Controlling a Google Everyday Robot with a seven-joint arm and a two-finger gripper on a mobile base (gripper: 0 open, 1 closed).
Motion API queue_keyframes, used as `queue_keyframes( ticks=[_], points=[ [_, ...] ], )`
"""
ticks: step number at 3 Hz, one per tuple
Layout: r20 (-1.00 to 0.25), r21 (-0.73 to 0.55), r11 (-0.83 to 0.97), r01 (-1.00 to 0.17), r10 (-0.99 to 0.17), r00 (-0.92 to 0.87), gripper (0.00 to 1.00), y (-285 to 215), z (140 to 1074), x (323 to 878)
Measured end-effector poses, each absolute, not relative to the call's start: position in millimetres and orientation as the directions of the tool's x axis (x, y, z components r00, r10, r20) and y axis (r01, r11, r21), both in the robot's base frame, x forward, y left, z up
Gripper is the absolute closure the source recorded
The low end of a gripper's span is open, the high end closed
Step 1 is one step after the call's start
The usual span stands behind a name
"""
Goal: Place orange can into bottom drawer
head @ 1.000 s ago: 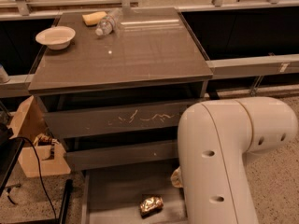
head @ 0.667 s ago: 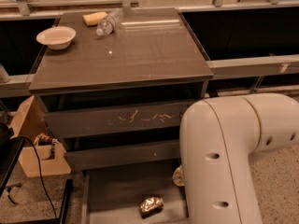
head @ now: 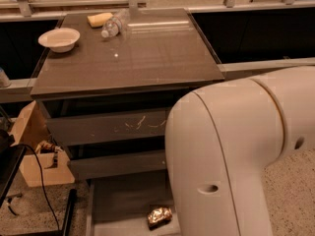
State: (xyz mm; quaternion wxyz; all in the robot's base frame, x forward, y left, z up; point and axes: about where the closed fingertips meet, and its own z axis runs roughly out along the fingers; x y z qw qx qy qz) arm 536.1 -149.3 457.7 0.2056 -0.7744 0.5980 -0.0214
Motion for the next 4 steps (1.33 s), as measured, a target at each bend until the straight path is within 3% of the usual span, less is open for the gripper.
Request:
queue_keyframes(
  ticks=[2,4],
  points=[
    [-0.257,-0.36,-0.182,-0.915,-0.923,0.285,1.0,-157.0,467.6,541.9],
    [-0.347,-0.423,-0.127,-0.897,-0.892,0.29,1.0,-211.3,530.2,566.4]
  ],
)
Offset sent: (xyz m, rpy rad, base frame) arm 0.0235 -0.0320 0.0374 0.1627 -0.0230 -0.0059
